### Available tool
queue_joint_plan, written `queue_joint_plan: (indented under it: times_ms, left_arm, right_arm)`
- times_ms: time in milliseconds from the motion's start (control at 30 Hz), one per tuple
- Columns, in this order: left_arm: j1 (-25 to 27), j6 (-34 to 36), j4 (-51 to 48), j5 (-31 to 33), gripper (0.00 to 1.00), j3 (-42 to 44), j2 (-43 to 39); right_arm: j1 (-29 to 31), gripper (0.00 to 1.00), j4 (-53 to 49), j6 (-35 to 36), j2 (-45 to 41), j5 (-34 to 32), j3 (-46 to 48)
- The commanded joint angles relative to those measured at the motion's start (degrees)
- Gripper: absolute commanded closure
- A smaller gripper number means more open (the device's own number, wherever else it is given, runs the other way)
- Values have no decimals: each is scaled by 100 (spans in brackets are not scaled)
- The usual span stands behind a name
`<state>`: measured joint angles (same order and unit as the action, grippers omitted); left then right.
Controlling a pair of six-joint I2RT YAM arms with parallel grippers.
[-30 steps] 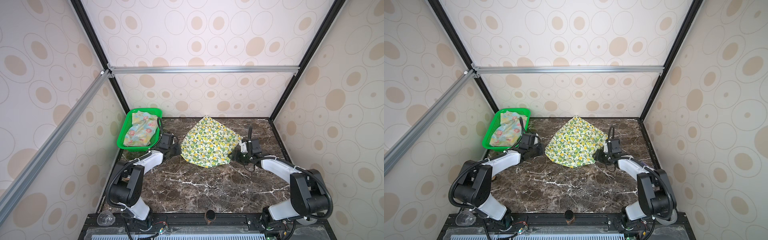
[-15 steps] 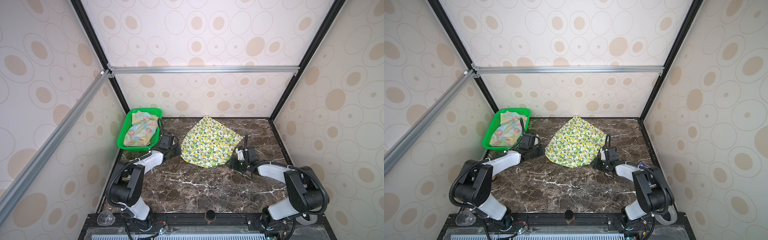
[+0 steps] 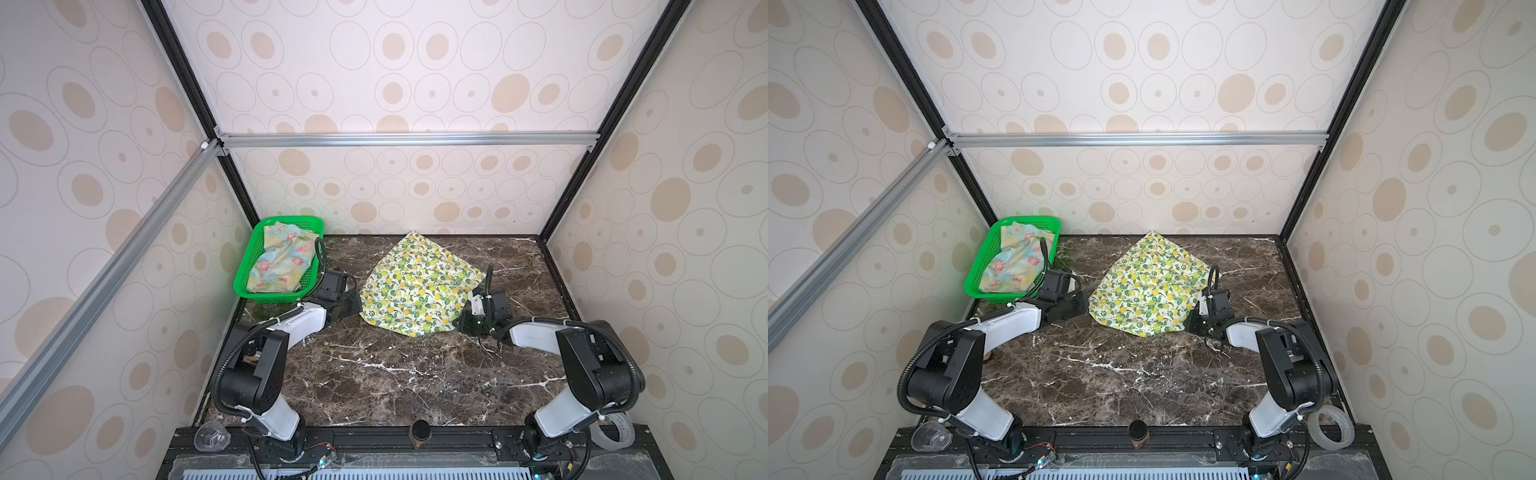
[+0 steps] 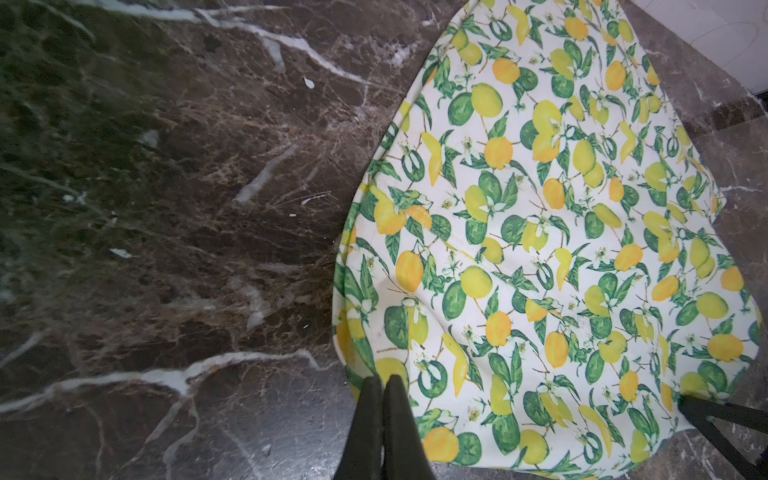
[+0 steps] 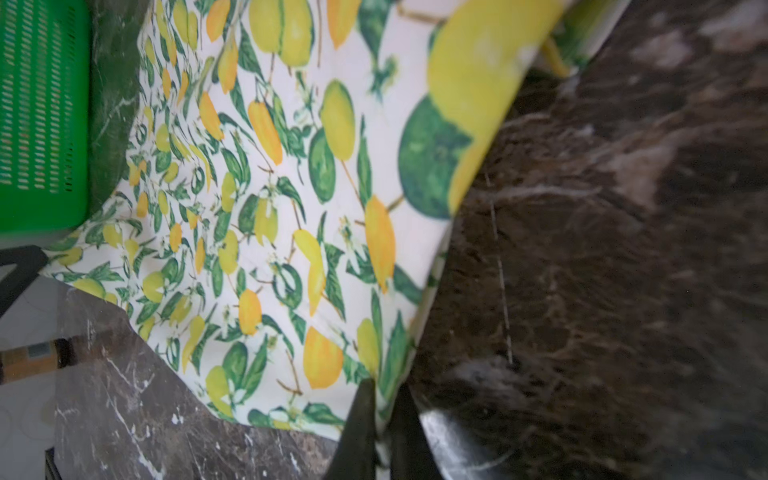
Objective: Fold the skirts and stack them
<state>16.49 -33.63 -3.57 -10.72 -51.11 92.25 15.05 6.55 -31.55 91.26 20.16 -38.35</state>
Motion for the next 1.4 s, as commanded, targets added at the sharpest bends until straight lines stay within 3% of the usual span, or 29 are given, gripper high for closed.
queue_joint_plan:
  times_ms: [0, 267, 533, 667, 767, 800, 833, 867, 967, 1100, 1367]
  left_arm:
    - [-39, 150, -316, 175, 100, -287, -240]
    - [-41, 252, -482, 371, 100, -395, -442]
    - [-36, 225, -335, 260, 100, 34, -507]
    - [-27, 259, -400, 242, 100, 281, -702]
    - [-28, 325, -588, 234, 100, 391, -810]
    - [-24, 347, -684, 265, 96, 414, -843]
    - [-25, 359, -788, 342, 82, 422, -871]
    - [-23, 369, -864, 405, 77, 425, -919]
    - [-26, 382, -1008, 580, 65, 410, -1054]
    - [-25, 409, -1106, 773, 64, 280, -1197]
    - [230, 340, -569, 414, 74, 218, -769]
  right_arm:
    - [24, 98, -1294, 37, -519, 373, -450]
    - [-134, 100, -3446, 106, -1423, 928, -1273]
    - [-197, 99, -3420, 108, -859, 1082, -924]
    - [-187, 60, -3400, 31, -1123, 830, -574]
    - [-140, 51, -3595, 43, -1507, 526, -423]
    - [-91, 51, -3634, 48, -1623, 447, -392]
    - [6, 50, -3675, 70, -1747, 314, -360]
    - [68, 50, -3666, 73, -1871, 187, -326]
    - [607, 50, -3403, 6, -2067, -148, -212]
    - [830, 53, -2968, -151, -1870, -176, -161]
    - [1003, 88, -2518, -148, -1042, -579, -366]
